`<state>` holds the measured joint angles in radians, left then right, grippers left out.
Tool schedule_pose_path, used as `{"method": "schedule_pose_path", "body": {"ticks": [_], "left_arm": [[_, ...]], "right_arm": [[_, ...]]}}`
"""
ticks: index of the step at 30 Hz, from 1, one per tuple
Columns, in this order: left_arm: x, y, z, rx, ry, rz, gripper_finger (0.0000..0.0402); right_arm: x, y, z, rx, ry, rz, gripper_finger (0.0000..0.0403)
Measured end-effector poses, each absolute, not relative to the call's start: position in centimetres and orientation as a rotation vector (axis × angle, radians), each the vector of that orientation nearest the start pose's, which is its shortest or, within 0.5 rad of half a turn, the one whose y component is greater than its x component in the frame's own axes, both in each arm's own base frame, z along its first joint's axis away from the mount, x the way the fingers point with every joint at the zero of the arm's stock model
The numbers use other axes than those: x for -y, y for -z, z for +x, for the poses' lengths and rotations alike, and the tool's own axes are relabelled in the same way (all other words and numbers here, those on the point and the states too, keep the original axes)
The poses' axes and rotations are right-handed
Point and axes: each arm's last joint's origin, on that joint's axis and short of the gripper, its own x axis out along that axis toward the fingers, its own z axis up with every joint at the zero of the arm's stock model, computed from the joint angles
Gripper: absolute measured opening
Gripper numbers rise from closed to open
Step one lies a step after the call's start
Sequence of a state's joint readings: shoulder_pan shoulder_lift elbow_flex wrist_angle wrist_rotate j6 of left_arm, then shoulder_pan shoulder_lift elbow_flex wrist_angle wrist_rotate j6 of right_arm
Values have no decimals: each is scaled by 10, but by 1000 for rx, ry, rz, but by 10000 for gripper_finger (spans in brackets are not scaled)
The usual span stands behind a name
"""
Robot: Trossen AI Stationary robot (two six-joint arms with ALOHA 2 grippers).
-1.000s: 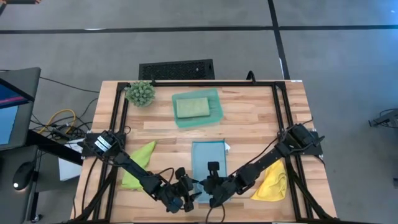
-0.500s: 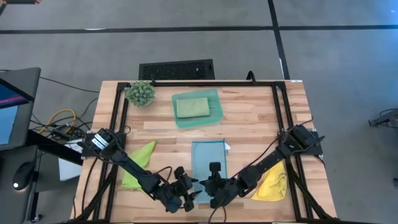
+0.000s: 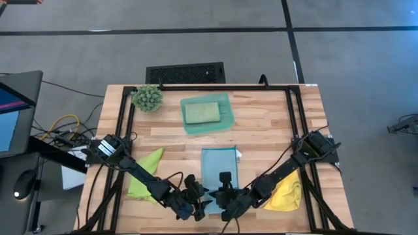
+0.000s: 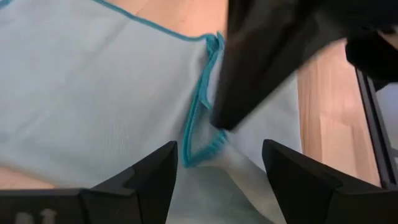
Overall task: Fold microfiber towels
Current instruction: Fold the blue towel
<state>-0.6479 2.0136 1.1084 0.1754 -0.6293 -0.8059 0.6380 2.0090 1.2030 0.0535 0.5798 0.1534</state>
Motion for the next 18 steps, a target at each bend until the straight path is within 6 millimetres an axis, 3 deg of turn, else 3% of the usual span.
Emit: {"method": "schedule_pose_path", "body": {"ticks": [8, 13, 18], "left_arm": [[228, -128, 330, -508, -219, -320, 210], [228, -128, 330, -510, -213, -298, 147], [230, -129, 329, -503, -201, -230, 69]], "right_arm": [[-232, -144, 341, -618, -11, -285, 24], [-233, -145, 341, -619, -12, -277, 37], [-232, -144, 339, -639, -3, -266, 80]]}}
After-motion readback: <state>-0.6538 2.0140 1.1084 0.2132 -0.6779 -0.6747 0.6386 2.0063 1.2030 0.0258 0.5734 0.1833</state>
